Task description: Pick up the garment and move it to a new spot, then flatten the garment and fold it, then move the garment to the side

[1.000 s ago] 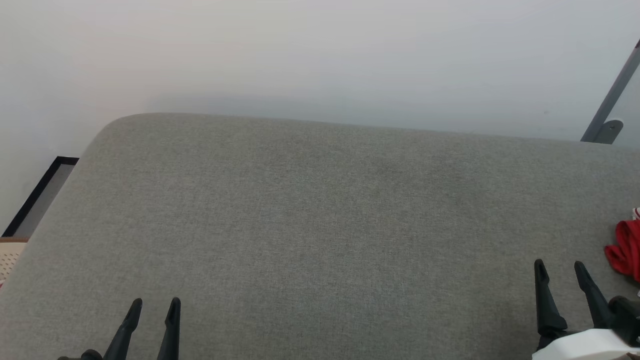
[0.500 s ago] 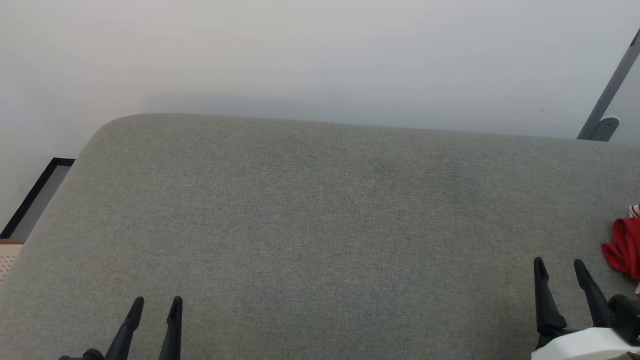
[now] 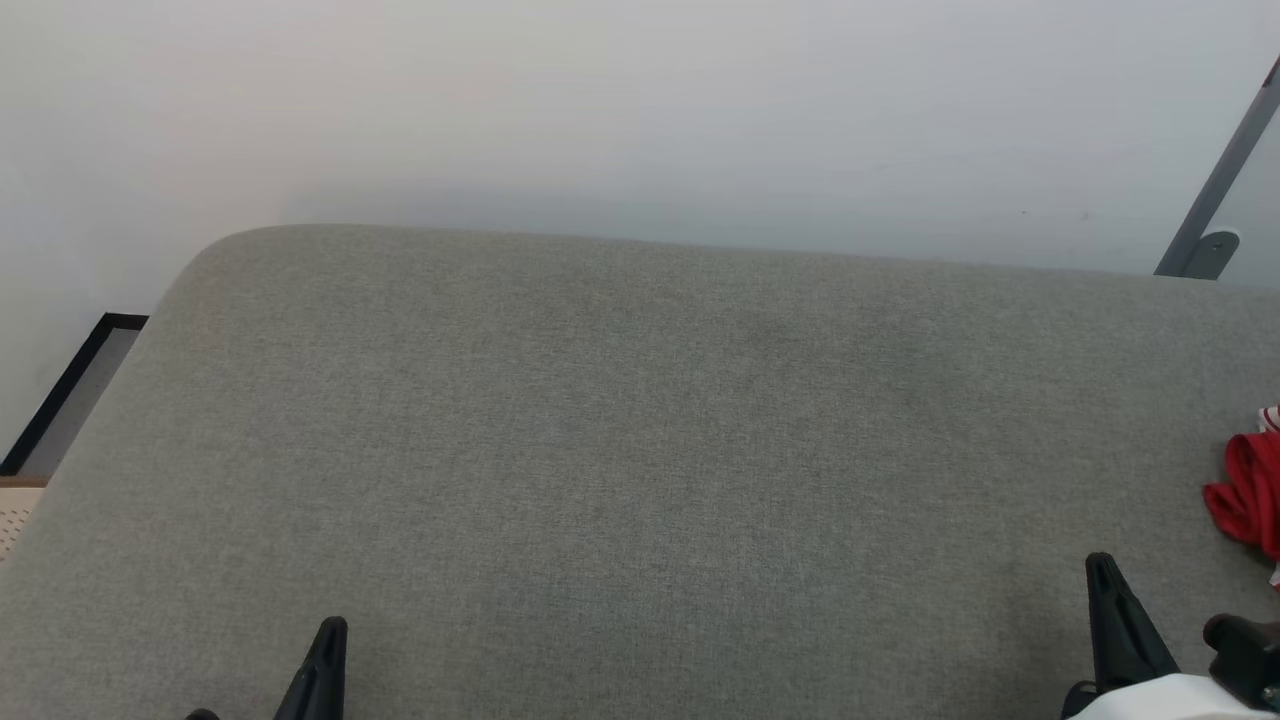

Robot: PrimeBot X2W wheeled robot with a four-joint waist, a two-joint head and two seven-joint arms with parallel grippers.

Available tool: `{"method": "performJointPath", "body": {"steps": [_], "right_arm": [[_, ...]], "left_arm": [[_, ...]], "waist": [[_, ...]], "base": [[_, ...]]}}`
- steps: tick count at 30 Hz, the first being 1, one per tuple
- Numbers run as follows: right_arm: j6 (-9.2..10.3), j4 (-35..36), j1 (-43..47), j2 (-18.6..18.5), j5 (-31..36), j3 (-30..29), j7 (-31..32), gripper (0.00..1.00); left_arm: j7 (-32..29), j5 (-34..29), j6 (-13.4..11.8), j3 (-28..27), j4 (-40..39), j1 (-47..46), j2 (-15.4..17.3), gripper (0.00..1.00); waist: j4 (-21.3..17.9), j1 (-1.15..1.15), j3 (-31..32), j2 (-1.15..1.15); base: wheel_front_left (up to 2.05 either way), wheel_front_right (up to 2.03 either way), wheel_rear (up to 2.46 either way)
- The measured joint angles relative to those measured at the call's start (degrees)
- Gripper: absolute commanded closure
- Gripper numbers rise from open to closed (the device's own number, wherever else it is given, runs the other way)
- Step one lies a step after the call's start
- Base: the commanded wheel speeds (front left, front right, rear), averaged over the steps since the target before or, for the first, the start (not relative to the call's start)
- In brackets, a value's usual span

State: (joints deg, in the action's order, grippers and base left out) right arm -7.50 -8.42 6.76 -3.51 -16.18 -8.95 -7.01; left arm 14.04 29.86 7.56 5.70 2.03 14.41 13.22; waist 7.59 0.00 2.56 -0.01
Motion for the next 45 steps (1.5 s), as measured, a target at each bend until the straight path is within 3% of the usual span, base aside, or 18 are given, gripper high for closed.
{"method": "performJointPath", "body": {"steps": [19,45], "right_arm": [[0.01,-1.2,-2.6,0.1,-18.6,0.7,3.1,1.00],[0.01,-2.7,-6.2,0.2,-38.5,1.3,6.6,1.00]], "left_arm": [[-4.4,16.3,0.0,-2.0,3.2,-4.6,-1.9,1.00],[-9.3,32.6,0.0,-4.7,6.2,-9.8,-4.2,1.00]], "waist": [[-1.2,0.00,-0.4,0.00],[-2.8,0.00,-1.0,0.00]], "base": [[0.00,0.00,0.00],[0.00,0.00,0.00]]}}
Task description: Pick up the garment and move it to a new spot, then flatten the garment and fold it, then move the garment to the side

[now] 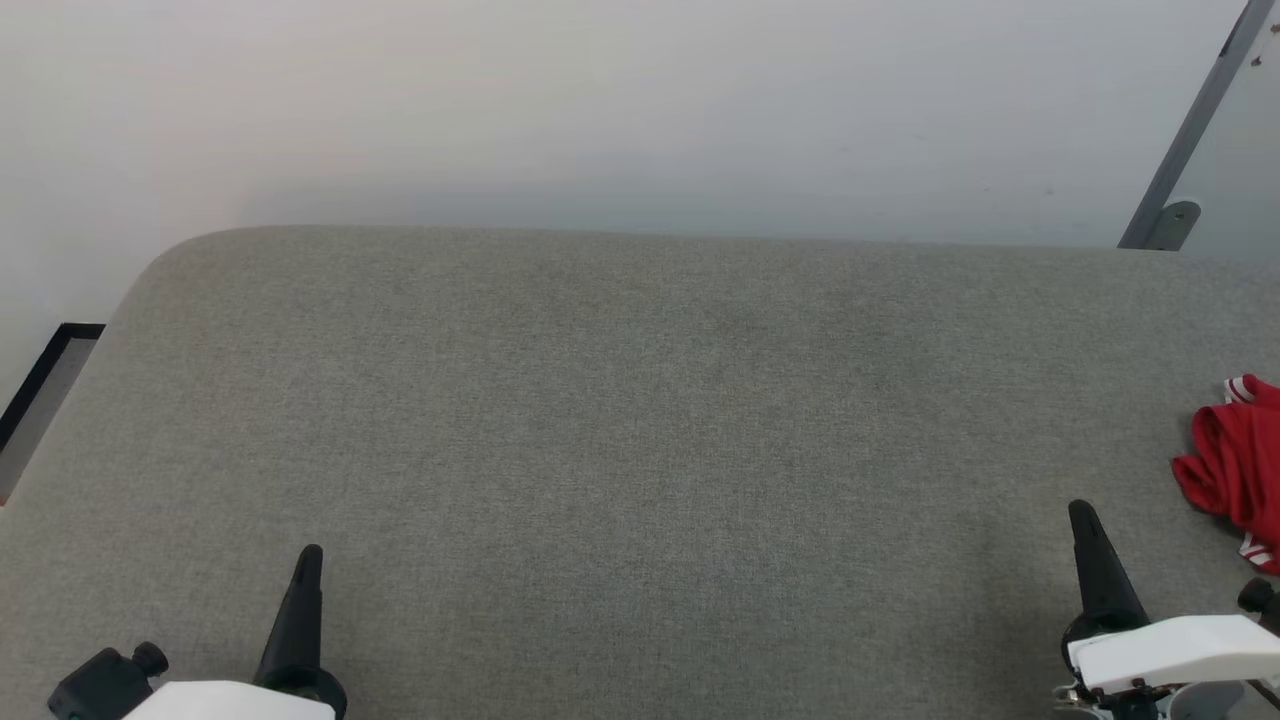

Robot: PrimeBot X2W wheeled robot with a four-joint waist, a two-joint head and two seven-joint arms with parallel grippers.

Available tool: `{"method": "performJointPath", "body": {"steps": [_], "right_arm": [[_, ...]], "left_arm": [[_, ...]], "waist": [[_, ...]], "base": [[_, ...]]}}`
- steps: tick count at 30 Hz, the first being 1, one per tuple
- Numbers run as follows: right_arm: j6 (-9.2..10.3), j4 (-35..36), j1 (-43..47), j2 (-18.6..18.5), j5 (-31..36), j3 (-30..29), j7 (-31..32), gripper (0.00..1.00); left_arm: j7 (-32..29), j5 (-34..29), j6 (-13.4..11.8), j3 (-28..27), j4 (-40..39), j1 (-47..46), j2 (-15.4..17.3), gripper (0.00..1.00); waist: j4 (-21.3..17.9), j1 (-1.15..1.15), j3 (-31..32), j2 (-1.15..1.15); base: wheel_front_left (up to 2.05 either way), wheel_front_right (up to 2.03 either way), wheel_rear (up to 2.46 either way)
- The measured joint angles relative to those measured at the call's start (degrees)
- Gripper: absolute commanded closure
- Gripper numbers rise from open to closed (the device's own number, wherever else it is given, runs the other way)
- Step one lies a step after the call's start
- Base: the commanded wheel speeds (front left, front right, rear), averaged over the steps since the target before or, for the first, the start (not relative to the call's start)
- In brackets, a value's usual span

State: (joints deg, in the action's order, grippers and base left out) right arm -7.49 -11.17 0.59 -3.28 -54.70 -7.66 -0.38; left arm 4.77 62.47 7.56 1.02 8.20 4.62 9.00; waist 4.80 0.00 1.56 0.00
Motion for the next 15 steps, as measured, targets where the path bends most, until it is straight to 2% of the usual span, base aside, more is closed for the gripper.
{"method": "performJointPath", "body": {"steps": [15], "right_arm": [[0.00,-0.6,-1.3,0.1,-9.3,0.2,1.8,1.00]], "left_arm": [[-2.4,8.0,0.0,-1.4,1.4,-2.5,-1.3,1.00]], "waist": [[-0.9,0.00,-0.3,0.00]], "base": [[0.00,0.00,0.00]]}}
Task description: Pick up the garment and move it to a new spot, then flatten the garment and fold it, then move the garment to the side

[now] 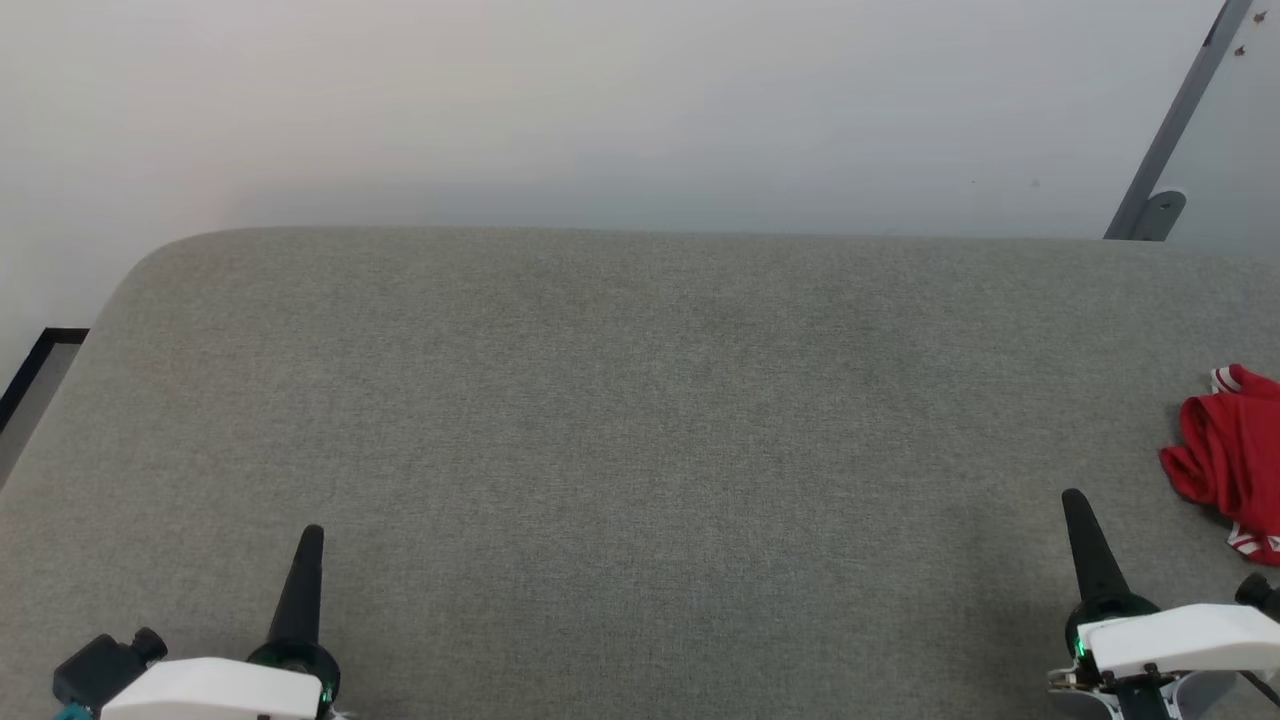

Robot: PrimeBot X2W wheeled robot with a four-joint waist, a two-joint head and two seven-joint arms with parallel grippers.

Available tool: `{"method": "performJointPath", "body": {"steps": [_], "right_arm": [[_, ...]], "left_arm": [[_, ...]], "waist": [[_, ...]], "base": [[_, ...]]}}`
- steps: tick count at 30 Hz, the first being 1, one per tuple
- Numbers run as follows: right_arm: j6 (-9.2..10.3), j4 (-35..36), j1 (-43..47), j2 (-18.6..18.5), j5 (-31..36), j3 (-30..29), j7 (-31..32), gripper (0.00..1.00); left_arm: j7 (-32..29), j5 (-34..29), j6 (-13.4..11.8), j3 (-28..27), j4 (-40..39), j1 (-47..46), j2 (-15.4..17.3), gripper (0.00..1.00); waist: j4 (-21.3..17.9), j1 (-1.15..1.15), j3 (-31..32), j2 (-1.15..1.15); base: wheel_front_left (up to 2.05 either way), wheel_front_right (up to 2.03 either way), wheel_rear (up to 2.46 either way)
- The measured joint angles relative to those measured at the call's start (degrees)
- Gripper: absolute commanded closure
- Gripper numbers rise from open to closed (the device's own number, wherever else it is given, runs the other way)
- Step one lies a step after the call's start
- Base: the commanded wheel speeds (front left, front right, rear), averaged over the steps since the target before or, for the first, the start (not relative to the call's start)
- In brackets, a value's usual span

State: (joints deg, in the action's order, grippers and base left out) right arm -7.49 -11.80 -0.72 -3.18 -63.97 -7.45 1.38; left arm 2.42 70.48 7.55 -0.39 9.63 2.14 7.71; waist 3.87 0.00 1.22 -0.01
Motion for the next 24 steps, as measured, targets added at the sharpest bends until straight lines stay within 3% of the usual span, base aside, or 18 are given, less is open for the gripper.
{"method": "performJointPath", "body": {"steps": [24], "right_arm": [[0.00,-1.1,-2.3,0.1,-12.6,0.3,2.3,1.00]], "left_arm": [[-3.5,9.9,0.0,-2.1,2.0,-3.4,-1.8,1.00]], "waist": [[-1.5,0.00,-0.5,0.00]], "base": [[0.00,0.00,0.00]]}}
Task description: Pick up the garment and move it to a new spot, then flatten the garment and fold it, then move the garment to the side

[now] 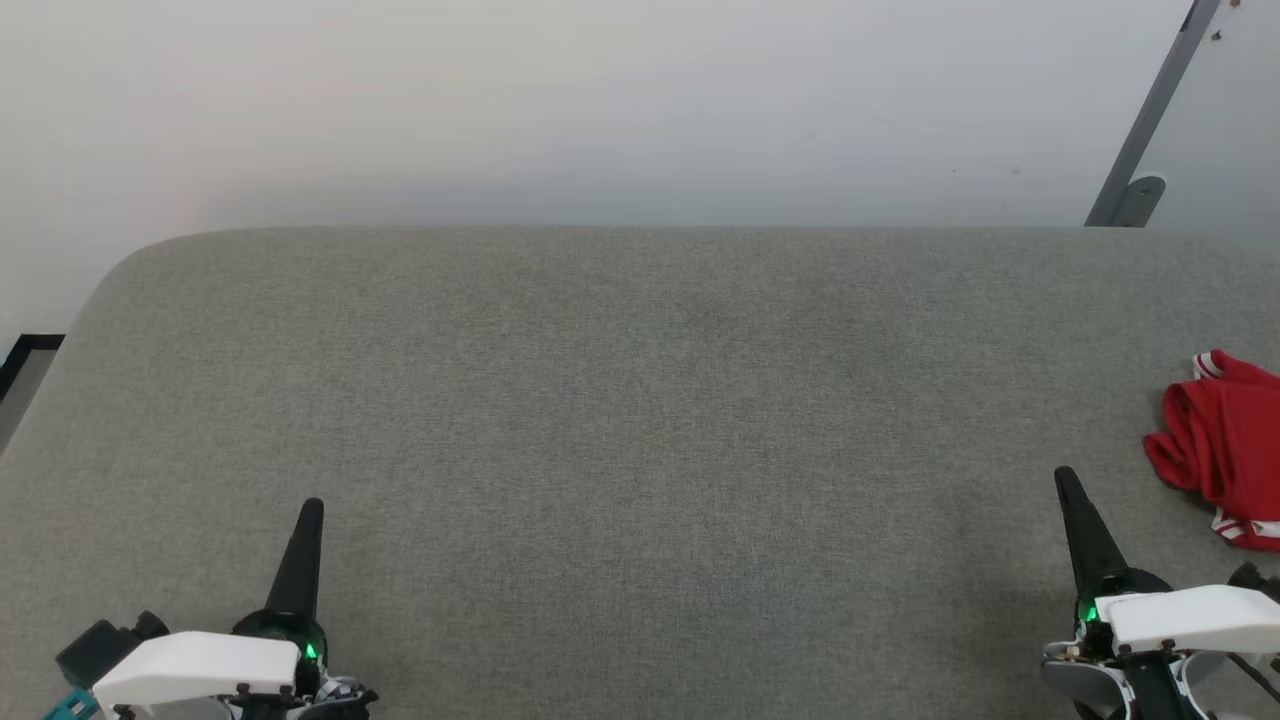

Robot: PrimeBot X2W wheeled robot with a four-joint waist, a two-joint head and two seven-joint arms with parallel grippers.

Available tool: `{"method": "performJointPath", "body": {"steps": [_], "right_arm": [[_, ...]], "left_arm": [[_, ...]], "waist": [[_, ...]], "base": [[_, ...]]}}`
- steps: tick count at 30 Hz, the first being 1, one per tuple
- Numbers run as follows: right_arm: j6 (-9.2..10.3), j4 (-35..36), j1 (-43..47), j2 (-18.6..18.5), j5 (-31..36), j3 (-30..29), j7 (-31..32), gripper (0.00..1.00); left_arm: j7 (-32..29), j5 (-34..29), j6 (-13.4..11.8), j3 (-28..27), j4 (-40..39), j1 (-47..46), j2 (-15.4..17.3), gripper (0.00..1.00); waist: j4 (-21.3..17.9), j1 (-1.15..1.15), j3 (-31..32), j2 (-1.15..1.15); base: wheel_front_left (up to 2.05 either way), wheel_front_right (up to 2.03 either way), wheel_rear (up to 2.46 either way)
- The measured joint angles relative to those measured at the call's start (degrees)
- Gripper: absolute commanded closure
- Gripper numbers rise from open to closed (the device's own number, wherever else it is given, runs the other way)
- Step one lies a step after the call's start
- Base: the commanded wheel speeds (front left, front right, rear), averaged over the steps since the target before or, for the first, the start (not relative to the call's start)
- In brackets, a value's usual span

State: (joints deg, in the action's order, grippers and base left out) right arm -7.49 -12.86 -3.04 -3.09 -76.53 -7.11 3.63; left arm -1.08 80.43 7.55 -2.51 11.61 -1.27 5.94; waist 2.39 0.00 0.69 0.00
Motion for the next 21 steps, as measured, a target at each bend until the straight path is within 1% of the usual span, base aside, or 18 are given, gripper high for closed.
{"method": "performJointPath", "body": {"steps": [21], "right_arm": [[0.00,-0.6,-1.8,0.1,-9.0,0.3,1.5,1.00]], "left_arm": [[-2.6,7.5,0.0,-1.6,1.4,-2.7,-1.3,1.00]], "waist": [[-1.3,0.00,-0.5,0.00]], "base": [[0.00,0.00,0.00]]}}
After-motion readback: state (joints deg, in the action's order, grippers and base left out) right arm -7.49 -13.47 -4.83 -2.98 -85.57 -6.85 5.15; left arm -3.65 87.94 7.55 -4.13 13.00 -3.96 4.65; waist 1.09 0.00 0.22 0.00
